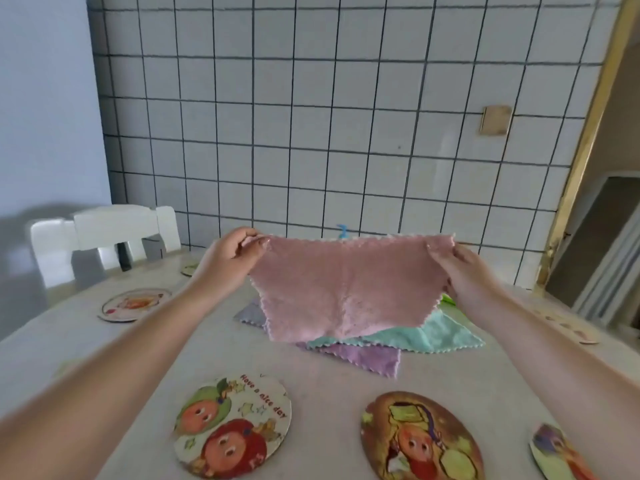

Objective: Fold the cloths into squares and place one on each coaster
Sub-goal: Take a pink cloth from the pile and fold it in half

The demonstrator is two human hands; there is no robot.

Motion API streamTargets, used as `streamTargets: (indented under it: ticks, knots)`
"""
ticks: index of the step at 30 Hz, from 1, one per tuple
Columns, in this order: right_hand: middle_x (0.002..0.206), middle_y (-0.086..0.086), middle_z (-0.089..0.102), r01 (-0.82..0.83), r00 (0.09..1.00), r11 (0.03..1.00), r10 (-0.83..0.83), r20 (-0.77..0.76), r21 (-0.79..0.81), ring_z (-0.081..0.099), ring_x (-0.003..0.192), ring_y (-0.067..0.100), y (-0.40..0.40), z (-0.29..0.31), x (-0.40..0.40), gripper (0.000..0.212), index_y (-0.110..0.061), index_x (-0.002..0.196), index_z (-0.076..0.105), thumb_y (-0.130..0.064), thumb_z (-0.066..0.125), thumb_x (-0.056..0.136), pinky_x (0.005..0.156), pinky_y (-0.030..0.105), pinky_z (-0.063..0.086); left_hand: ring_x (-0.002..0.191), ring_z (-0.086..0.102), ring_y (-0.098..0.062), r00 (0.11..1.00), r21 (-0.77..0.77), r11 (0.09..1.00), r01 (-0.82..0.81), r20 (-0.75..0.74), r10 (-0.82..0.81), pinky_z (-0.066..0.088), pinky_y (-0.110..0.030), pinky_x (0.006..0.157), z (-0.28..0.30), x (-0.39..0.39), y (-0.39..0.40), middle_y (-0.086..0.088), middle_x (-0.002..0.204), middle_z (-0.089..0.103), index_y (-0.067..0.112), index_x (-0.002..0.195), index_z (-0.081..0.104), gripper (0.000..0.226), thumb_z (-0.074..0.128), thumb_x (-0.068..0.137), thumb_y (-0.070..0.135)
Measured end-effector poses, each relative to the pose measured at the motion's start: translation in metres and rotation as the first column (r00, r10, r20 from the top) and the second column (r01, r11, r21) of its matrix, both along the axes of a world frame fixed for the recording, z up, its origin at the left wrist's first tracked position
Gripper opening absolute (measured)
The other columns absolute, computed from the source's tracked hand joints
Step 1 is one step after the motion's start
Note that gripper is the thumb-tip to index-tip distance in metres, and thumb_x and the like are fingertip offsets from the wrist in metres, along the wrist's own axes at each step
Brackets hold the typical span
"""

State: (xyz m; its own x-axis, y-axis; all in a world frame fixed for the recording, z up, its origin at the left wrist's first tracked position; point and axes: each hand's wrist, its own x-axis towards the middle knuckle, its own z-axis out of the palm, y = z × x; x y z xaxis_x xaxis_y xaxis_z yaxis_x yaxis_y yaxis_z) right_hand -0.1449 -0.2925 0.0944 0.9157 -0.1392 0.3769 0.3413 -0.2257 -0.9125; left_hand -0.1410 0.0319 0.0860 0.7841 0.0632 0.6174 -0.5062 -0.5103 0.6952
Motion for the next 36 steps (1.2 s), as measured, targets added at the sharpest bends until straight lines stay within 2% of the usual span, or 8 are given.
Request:
streamTargets:
  ticks: [4, 7, 11, 17, 21, 26, 31, 36]
  knots:
    - [0.089, 0.003, 0.065, -0.015, 0.971, 0.991, 0.045, -0.236, 0.130, 0.060, 0.083, 0.021, -0.003, -0.064, -0.020, 0.015, -0.017, 0.098, 0.063, -0.026, 0.052, 0.094, 0.075, 0.038, 0.047, 0.087, 0.059, -0.016, 0.980, 0.056, 0.998, 0.023, -0.198, -0.011, 0.047, -0.036, 0.077, -0.067, -0.022, -0.005, 0.010, 0.087, 0.062, 0.035, 0.087, 0.056, 0.009, 0.050, 0.094, 0.030]
    - [0.102, 0.004, 0.067, -0.062, 0.904, 0.983, 0.130, -0.408, 0.175, 0.064, 0.095, 0.021, -0.008, -0.094, -0.044, 0.020, -0.014, 0.109, 0.060, -0.023, 0.047, 0.096, 0.081, 0.041, 0.052, 0.082, 0.055, -0.011, 0.917, 0.100, 0.984, 0.150, -0.386, -0.101, 0.042, -0.021, 0.067, -0.099, -0.046, -0.008, 0.006, 0.090, 0.060, 0.028, 0.091, 0.057, 0.012, 0.046, 0.096, 0.028]
    - [0.099, 0.007, 0.071, -0.105, 0.816, 0.968, 0.215, -0.537, 0.228, 0.068, 0.088, 0.019, -0.019, -0.119, -0.072, 0.021, -0.011, 0.105, 0.062, -0.018, 0.044, 0.097, 0.068, 0.033, 0.056, 0.071, 0.049, -0.010, 0.755, -0.051, 0.967, 0.250, -0.615, -0.228, 0.037, -0.019, 0.056, -0.126, -0.068, -0.003, 0.000, 0.078, 0.054, 0.013, 0.087, 0.061, 0.020, 0.049, 0.095, 0.026]
    - [0.098, 0.009, 0.072, -0.161, 0.748, 0.968, 0.246, -0.617, 0.192, 0.068, 0.082, 0.015, -0.024, -0.134, -0.081, 0.022, -0.007, 0.103, 0.064, -0.015, 0.045, 0.096, 0.072, 0.027, 0.052, 0.058, 0.044, -0.008, 0.635, -0.146, 0.960, 0.240, -0.724, -0.269, 0.031, -0.020, 0.046, -0.143, -0.073, 0.002, 0.007, 0.066, 0.053, 0.016, 0.087, 0.063, 0.019, 0.051, 0.094, 0.029]
    - [0.103, 0.011, 0.069, -0.150, 0.801, 0.989, 0.110, -0.588, -0.019, 0.064, 0.096, 0.023, -0.026, -0.142, -0.072, 0.020, -0.009, 0.105, 0.063, -0.020, 0.050, 0.095, 0.087, 0.038, 0.048, 0.068, 0.046, -0.015, 0.688, -0.139, 0.965, 0.223, -0.679, -0.257, 0.036, -0.026, 0.055, -0.144, -0.063, 0.001, 0.000, 0.074, 0.055, 0.015, 0.084, 0.065, 0.017, 0.054, 0.092, 0.026]
    - [0.066, 0.007, 0.048, -0.055, 0.868, 0.965, -0.081, -0.490, -0.257, 0.045, 0.058, 0.016, -0.032, -0.149, -0.055, 0.025, -0.005, 0.074, 0.057, -0.021, 0.055, 0.093, 0.054, 0.028, 0.032, 0.078, 0.053, -0.015, 0.785, 0.035, 0.976, 0.213, -0.601, -0.150, 0.041, -0.030, 0.069, -0.139, -0.038, -0.009, -0.009, 0.087, 0.062, 0.012, 0.091, 0.064, 0.014, 0.054, 0.093, 0.023]
    - [0.064, 0.008, 0.046, -0.007, 0.879, 0.933, -0.165, -0.446, -0.359, 0.043, 0.057, 0.019, -0.038, -0.157, -0.034, 0.029, 0.007, 0.083, 0.059, -0.021, 0.059, 0.090, 0.055, 0.028, 0.032, 0.064, 0.047, -0.010, 0.819, 0.229, 0.949, 0.215, -0.571, -0.048, 0.035, -0.022, 0.053, -0.135, -0.006, -0.021, 0.000, 0.083, 0.059, 0.008, 0.096, 0.062, 0.017, 0.054, 0.093, 0.022]
    - [0.057, 0.006, 0.044, 0.037, 0.894, 0.862, -0.255, -0.368, -0.505, 0.042, 0.053, 0.019, -0.044, -0.160, -0.018, 0.029, -0.008, 0.066, 0.050, -0.023, 0.063, 0.087, 0.056, 0.030, 0.030, 0.061, 0.046, -0.010, 0.842, 0.374, 0.900, 0.224, -0.539, 0.015, 0.036, -0.019, 0.052, -0.135, 0.018, -0.028, -0.003, 0.082, 0.058, 0.005, 0.093, 0.060, 0.018, 0.055, 0.092, 0.023]
